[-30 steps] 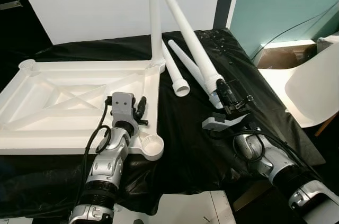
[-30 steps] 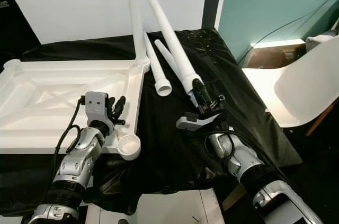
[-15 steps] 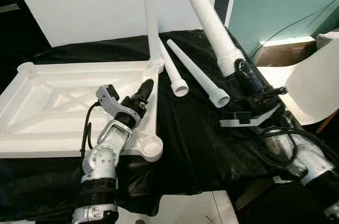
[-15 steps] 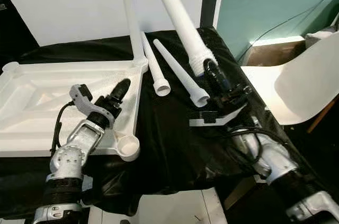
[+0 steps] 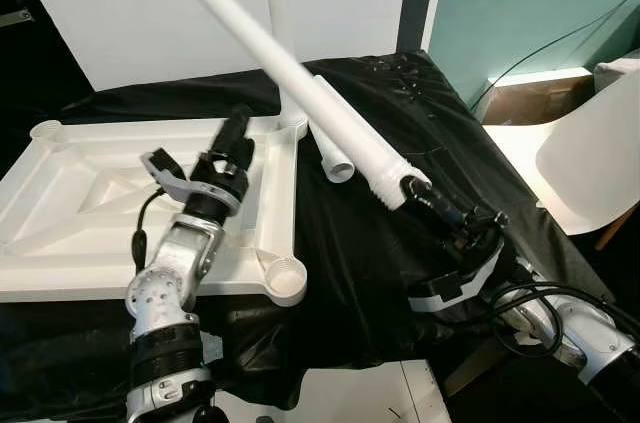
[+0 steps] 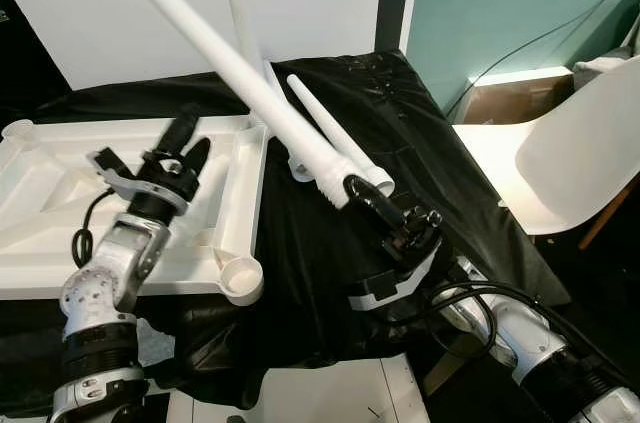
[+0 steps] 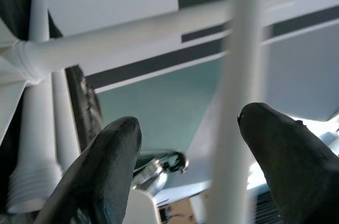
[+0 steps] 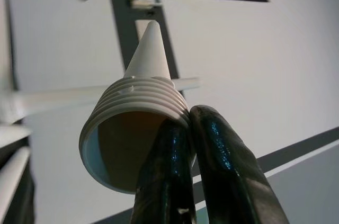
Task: Building children table
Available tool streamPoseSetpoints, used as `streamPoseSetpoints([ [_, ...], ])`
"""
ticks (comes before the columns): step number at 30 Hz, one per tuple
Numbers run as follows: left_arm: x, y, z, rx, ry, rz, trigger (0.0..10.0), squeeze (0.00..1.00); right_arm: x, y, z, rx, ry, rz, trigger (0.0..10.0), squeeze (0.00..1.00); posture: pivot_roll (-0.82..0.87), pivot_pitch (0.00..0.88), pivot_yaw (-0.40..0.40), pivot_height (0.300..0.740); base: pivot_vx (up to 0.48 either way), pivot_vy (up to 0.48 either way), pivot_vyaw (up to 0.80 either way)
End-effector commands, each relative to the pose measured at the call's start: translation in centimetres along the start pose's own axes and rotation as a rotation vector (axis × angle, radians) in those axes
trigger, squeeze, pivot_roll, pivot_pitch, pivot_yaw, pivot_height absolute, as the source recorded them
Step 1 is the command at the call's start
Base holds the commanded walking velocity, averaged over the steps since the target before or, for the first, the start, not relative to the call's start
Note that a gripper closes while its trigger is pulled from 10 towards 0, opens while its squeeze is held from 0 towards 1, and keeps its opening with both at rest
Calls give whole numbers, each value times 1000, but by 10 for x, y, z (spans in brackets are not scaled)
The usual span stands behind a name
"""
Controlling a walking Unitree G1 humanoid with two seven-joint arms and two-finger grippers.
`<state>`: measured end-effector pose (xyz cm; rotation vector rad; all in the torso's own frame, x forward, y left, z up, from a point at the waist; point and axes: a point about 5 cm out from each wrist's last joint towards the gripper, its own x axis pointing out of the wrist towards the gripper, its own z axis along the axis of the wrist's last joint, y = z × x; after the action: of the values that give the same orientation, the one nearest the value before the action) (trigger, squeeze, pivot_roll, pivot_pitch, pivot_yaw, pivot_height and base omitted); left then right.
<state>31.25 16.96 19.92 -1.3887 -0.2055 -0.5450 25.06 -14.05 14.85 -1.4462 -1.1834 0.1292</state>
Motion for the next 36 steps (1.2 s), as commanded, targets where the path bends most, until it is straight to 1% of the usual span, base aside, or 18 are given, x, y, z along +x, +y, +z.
streamPoseSetpoints([
  [1, -3, -21, 4, 0, -5, -362, 10000, 0, -4, 5, 5, 17, -18, 9, 0, 0, -104, 0, 60, 740, 0, 0, 0],
  [5, -2, -24, 2, 8, 17, -376, 10000, 0, -8, 11, 9, 35, -38, 35, 0, 0, -100, 0, 59, 740, 0, 0, 0],
  [10, -1, -23, 1, 12, 33, -369, 10000, 0, -9, 12, 12, 42, -55, 38, 0, 0, -97, 0, 57, 740, 0, 0, 0],
  [12, 1, -19, -1, 15, 51, -353, 10000, 0, -10, 12, 14, 48, -74, 36, 0, 0, -97, 0, 60, 740, 0, 0, 0],
  [14, 2, -11, -6, 33, 83, -306, 10000, 0, -15, 11, 19, 59, -108, 42, 0, 0, -99, 0, 53, 740, 0, 0, 0],
  [15, 2, -11, -6, 33, 83, -306, 10000, 0, -15, 11, 19, 59, -108, 42, 0, 0, -99, 0, 53, 740, 0, 0, 0],
  [16, 1, -8, -8, 39, 93, -289, 10000, 0, -19, 11, 21, 74, -130, 54, 0, 0, -100, 0, 52, 740, 0, 0, 0],
  [21, 1, -6, -10, 54, 105, -273, 10000, 0, -22, 10, 24, 90, -157, 64, 0, 0, -100, 0, 50, 740, 0, 0, 0],
  [23, 0, -3, -14, 71, 131, -257, 10000, 0, -31, 11, 30, 127, -204, 88, 0, 0, -101, 0, 47, 740, 0, 0, 0],
  [24, 0, -3, -14, 71, 131, -257, 10000, 0, -31, 11, 30, 127, -204, 88, 0, 0, -101, 0, 47, 740, 0, 0, 0],
  [25, 0, -3, -15, 84, 134, -254, 10000, 0, -35, 12, 31, 140, -217, 99, 0, 0, -102, 0, 47, 740, 0, 0, 0],
  [27, 0, -3, -15, 84, 134, -254, 10000, 0, -35, 12, 31, 140, -217, 99, 0, 0, -102, 0, 47, 740, 0, 0, 0],
  [28, 0, -3, -15, 91, 138, -255, 10000, 0, -39, 14, 33, 159, -231, 116, 0, 0, -104, 0, 49, 740, 0, 0, 0],
  [31, 0, -4, -16, 99, 146, -261, 10000, 0, -41, 15, 34, 170, -243, 127, 0, 0, -104, 0, 51, 740, 0, 0, 0],
  [32, 0, -6, -17, 101, 149, -276, 1333, 0, -42, 16, 34, 178, -242, 133, 0, 0, -105, 0, 51, 740, 0, 0, 0],
  [34, 0, -6, -17, 101, 149, -276, 1333, 0, -42, 16, 34, 178, -242, 133, 0, 0, -105, 0, 51, 740, 0, 0, 0],
  [35, 0, -8, -17, 109, 146, -294, 0, 0, -42, 15, 32, 193, -229, 130, 235, 0, -106, 0, 52, 740, 0, 0, 0],
  [36, 0, -8, -17, 109, 146, -294, 0, 0, -42, 15, 32, 193, -229, 130, 235, 0, -106, 0, 52, 740, 0, 0, 0],
])
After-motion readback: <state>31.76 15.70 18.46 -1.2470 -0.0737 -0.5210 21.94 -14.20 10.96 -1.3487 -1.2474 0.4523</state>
